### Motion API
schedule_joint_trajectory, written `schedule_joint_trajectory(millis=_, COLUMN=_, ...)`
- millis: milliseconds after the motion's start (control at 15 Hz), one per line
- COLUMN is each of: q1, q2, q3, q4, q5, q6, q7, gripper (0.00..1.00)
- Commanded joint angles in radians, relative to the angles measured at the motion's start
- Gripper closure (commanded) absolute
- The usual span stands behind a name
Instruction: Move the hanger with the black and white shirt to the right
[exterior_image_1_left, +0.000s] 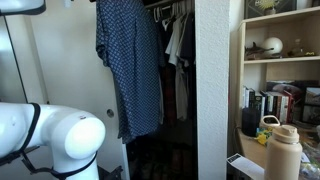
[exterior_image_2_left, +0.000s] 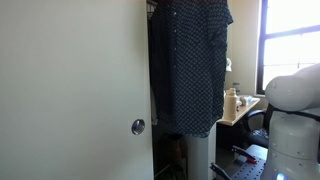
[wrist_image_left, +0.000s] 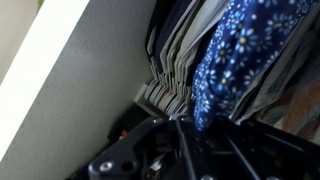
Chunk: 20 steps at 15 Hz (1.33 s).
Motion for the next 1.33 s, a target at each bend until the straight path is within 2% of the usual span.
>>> schedule_joint_trajectory(millis=0, q1=-0.036, q2=0.062, q3=-0.027, q4=0.026, q5=-0.016, q6=0.092, q7=-0.037, gripper=0.98)
schedule_joint_trajectory(millis=733, q1=-0.135, q2=0.256, q3=-0.133, q4=0.032, q5=-0.027, q6=0.364, q7=-0.079, gripper=0.98)
schedule_joint_trajectory(millis=1267, q1=-0.215, q2=0.442, q3=-0.112, q4=0.109, q5=-0.047, q6=0.532, q7=-0.069, gripper=0.98)
